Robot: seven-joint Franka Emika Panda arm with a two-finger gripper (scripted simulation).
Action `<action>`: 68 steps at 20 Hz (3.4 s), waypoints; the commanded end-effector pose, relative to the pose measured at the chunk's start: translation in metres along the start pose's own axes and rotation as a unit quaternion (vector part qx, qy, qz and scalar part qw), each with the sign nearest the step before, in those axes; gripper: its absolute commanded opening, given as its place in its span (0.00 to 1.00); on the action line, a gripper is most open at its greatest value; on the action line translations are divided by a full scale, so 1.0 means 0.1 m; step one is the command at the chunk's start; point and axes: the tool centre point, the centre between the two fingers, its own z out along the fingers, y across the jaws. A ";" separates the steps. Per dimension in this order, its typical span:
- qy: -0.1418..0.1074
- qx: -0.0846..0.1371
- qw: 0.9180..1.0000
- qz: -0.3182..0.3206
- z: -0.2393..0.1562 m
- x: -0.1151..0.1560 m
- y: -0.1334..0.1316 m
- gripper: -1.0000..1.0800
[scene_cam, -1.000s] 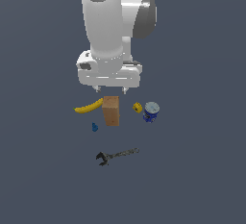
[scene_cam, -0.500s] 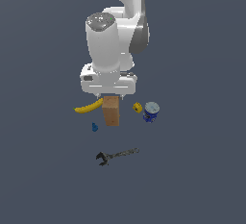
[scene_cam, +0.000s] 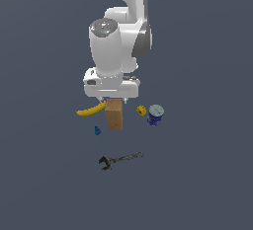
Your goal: Pick up a designated object from a clutter of objects.
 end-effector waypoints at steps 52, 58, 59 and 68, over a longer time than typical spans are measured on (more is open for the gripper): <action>0.000 -0.002 1.000 0.000 -0.76 -0.51 -0.80 0.00; 0.000 -0.002 1.000 -0.001 -1.30 -0.72 -1.15 0.00; 0.000 -0.002 1.000 -0.001 -1.39 -0.75 -1.21 0.00; 0.000 -0.001 1.000 -0.001 -2.04 -0.97 -1.63 0.00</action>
